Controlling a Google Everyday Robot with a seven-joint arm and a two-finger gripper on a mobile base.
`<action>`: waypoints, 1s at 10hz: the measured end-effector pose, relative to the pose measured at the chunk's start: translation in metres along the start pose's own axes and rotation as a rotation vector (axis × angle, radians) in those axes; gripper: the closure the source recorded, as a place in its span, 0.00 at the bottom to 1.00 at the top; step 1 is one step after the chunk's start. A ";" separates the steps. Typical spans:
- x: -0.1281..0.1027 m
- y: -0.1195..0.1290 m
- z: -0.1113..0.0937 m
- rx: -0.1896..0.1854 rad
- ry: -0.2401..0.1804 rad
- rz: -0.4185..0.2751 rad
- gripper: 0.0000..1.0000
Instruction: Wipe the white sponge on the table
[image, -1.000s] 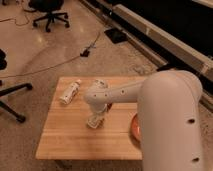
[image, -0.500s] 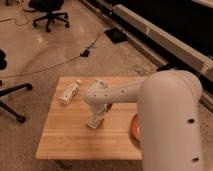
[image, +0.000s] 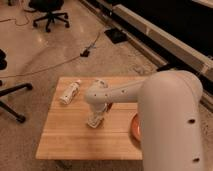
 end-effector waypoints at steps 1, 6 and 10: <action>-0.014 -0.009 -0.001 0.002 -0.008 0.017 1.00; -0.046 -0.013 -0.004 -0.002 -0.030 0.052 1.00; -0.048 -0.015 -0.007 0.005 -0.031 0.057 1.00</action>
